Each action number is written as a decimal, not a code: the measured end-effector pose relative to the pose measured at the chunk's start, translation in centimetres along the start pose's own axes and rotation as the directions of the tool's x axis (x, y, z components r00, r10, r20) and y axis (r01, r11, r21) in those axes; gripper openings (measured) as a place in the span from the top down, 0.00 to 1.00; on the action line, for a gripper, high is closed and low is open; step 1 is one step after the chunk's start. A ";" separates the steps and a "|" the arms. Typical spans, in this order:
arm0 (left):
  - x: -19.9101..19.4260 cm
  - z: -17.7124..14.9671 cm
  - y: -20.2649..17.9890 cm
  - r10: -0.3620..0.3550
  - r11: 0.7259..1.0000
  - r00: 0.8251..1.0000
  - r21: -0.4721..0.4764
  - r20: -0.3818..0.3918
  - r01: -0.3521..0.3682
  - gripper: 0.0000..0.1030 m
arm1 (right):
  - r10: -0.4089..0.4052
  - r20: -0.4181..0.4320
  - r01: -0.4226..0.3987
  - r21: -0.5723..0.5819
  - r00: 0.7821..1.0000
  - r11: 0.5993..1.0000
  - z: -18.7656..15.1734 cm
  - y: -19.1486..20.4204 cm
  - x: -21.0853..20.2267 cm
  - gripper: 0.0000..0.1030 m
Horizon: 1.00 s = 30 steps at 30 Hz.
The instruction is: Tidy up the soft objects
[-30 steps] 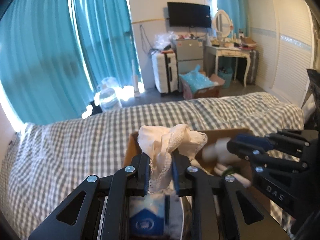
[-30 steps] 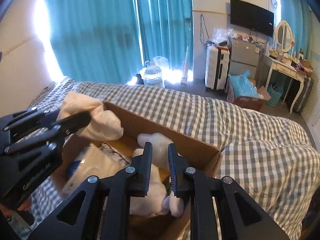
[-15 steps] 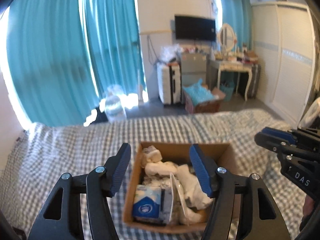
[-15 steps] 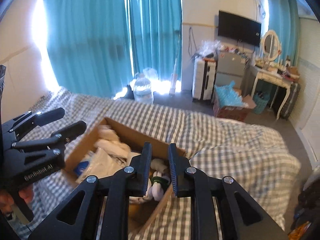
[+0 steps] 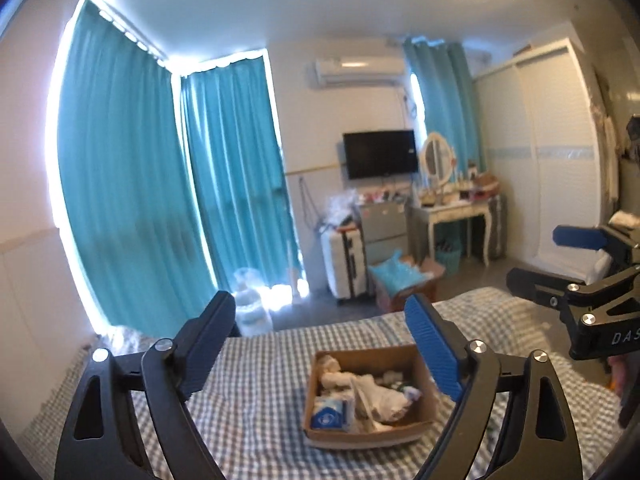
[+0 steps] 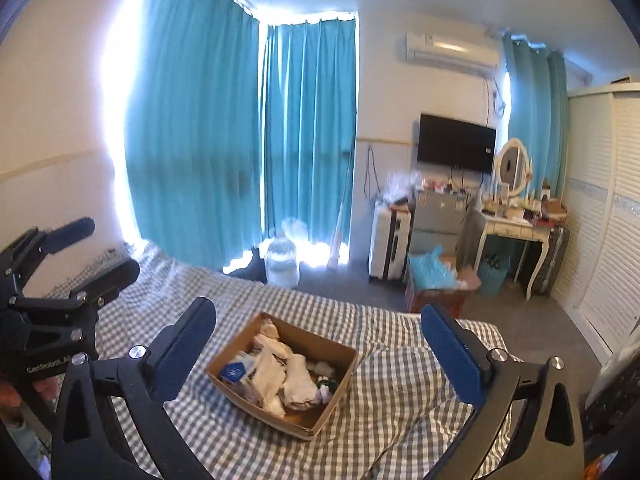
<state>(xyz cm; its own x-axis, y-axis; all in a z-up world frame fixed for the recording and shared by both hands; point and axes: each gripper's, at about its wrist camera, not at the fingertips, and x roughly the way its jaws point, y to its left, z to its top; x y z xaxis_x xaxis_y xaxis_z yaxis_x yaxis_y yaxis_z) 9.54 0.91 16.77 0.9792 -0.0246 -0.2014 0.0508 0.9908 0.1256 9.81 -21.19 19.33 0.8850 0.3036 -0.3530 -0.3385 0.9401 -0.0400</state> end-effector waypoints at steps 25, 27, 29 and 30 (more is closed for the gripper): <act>4.4 -14.8 0.8 0.036 0.995 0.995 -0.093 -0.097 -0.045 0.13 | -0.015 -0.070 0.023 0.111 0.997 0.994 -16.2 1.5 8.2 0.00; 4.5 -15.1 0.7 0.031 0.995 0.995 -0.095 -0.100 -0.040 0.12 | -0.014 -0.079 0.024 0.118 0.997 0.993 -16.5 1.4 8.3 0.00; 4.4 -15.2 0.6 0.022 0.995 0.994 -0.098 -0.107 -0.033 0.13 | -0.020 -0.082 0.030 0.126 0.996 0.992 -16.6 1.2 8.3 0.00; 4.3 -15.2 0.6 0.018 0.994 0.994 -0.101 -0.111 -0.029 0.13 | -0.019 -0.084 0.029 0.129 0.996 0.991 -16.6 1.2 8.3 0.00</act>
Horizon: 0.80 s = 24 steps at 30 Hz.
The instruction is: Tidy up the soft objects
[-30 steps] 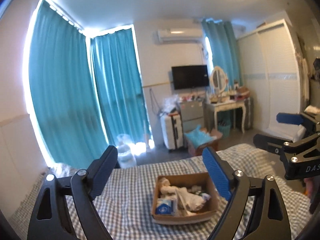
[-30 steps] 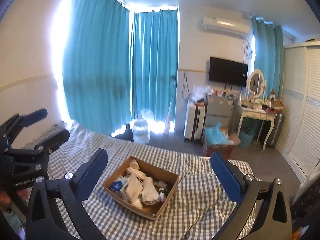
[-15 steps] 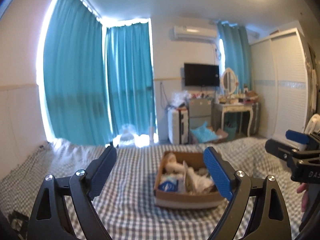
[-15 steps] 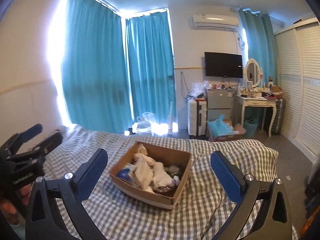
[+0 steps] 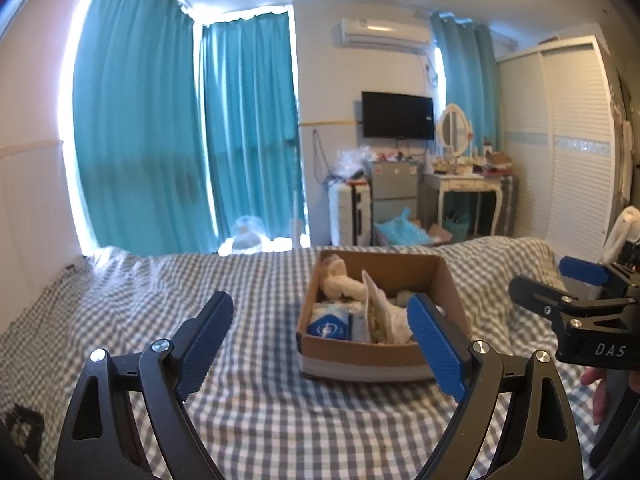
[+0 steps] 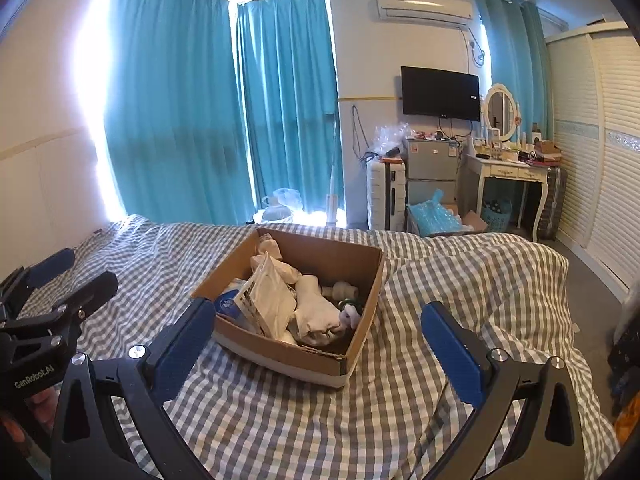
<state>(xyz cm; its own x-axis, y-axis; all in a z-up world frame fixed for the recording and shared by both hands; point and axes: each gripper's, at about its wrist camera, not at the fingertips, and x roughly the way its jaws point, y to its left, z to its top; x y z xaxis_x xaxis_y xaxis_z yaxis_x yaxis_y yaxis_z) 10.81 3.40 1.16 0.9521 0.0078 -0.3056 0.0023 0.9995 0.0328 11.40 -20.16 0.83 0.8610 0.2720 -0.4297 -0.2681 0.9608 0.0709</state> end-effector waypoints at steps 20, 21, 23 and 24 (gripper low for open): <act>0.7 -0.8 -0.2 -0.027 0.999 0.999 -0.018 -0.037 0.027 0.13 | -0.022 -0.022 0.023 0.002 1.000 1.000 -0.2 0.1 0.3 0.00; 0.7 -0.9 -0.1 -0.030 0.999 0.999 -0.018 -0.037 0.029 0.12 | -0.024 -0.022 0.024 0.001 0.999 1.000 -0.2 0.2 0.3 0.00; 0.7 -0.9 -0.2 -0.029 0.999 0.999 -0.018 -0.039 0.028 0.13 | -0.025 -0.023 0.025 -0.003 0.999 1.000 -0.3 0.3 0.3 0.00; 0.7 -0.9 -0.2 -0.028 0.999 0.999 -0.017 -0.040 0.028 0.13 | -0.026 -0.023 0.026 -0.003 0.999 1.000 -0.3 0.3 0.3 0.00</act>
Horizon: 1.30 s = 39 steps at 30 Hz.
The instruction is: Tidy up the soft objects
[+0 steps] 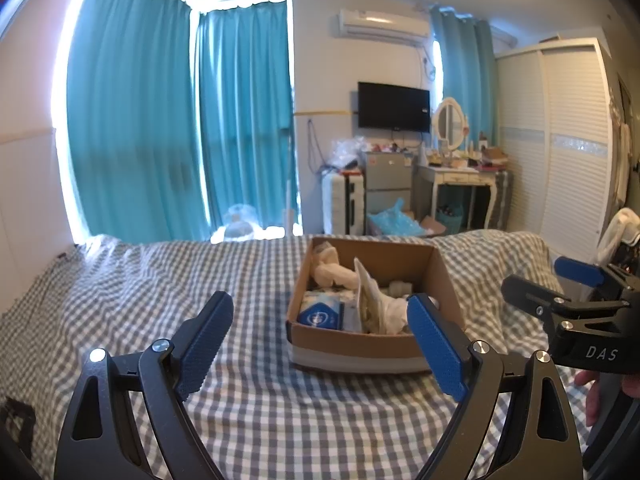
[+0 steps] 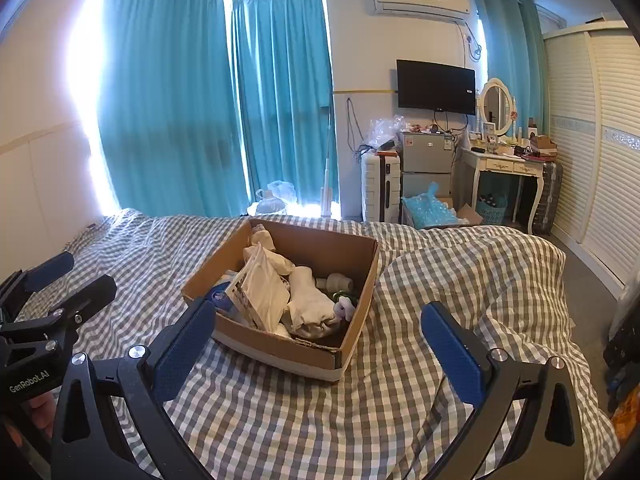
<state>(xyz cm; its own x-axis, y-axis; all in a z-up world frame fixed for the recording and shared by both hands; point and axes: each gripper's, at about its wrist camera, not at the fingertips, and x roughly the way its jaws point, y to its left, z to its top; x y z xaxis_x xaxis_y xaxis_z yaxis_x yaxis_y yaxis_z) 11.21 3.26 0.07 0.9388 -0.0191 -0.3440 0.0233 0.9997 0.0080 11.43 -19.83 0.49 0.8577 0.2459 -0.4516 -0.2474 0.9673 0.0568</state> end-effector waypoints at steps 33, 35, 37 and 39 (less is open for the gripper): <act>-0.2 -0.4 0.6 0.012 1.000 1.000 -0.018 -0.007 -0.012 0.13 | -0.024 -0.005 0.024 0.001 1.000 1.000 -0.1 0.4 -0.1 0.00; -0.2 -0.4 0.6 0.010 1.000 1.000 -0.020 -0.008 -0.011 0.13 | -0.023 -0.003 0.023 0.001 1.000 1.000 0.0 0.3 -0.2 0.00; -0.2 -0.4 0.6 0.010 1.000 1.000 -0.022 -0.008 -0.010 0.13 | -0.021 -0.005 0.021 0.001 1.000 1.000 -0.1 0.3 -0.1 0.00; -0.2 -0.4 0.6 0.013 1.000 1.000 -0.021 -0.009 -0.013 0.13 | -0.022 -0.005 0.022 0.000 1.000 1.000 -0.1 0.4 -0.1 0.00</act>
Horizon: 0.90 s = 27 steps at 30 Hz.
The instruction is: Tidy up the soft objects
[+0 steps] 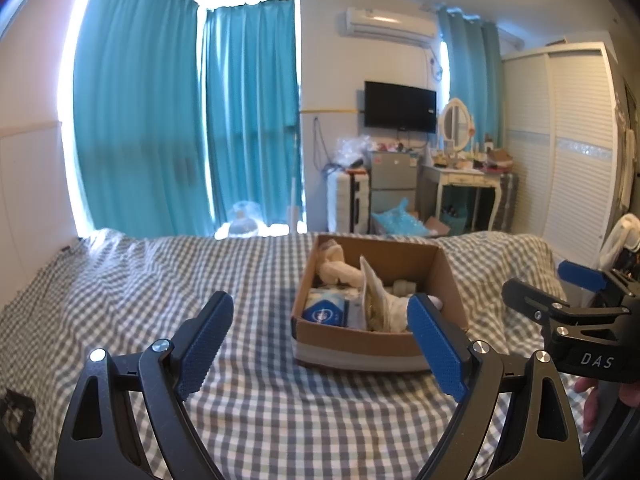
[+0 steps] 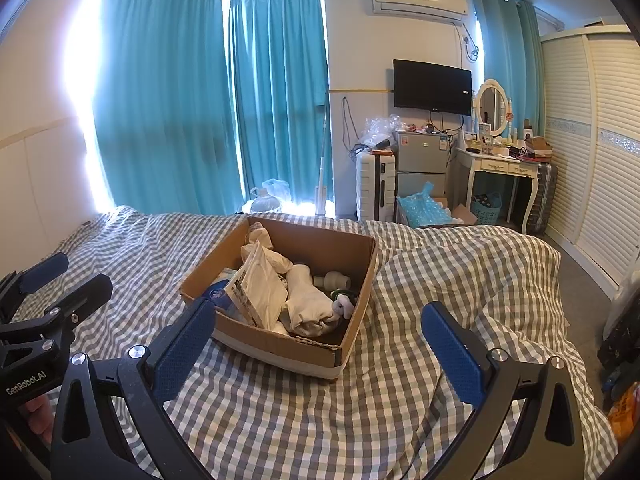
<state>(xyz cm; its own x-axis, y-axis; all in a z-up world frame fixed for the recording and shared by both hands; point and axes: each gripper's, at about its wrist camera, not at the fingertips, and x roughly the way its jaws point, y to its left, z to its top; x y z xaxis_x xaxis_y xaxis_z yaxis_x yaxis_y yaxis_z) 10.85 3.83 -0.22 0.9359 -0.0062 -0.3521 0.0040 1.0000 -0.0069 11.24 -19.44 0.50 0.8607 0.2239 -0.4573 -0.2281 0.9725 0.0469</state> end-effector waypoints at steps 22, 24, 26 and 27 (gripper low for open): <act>-0.3 0.2 -0.2 0.023 1.000 0.999 0.010 0.024 -0.023 0.13 | -0.006 -0.009 0.006 -0.013 1.000 1.000 -0.2 0.0 0.2 0.00; -0.3 0.3 -0.3 0.025 1.000 0.999 0.016 0.030 -0.026 0.13 | -0.005 -0.008 0.005 -0.012 1.000 1.000 -0.2 0.1 0.2 0.00; -0.3 0.3 -0.2 0.020 1.000 0.999 0.008 0.026 -0.020 0.13 | -0.003 -0.010 0.003 -0.012 1.000 1.000 -0.2 0.0 0.2 0.00; -0.2 0.3 -0.1 0.015 1.000 1.000 0.005 0.023 -0.015 0.13 | -0.004 -0.009 0.003 -0.013 1.000 1.000 -0.2 0.1 0.2 0.00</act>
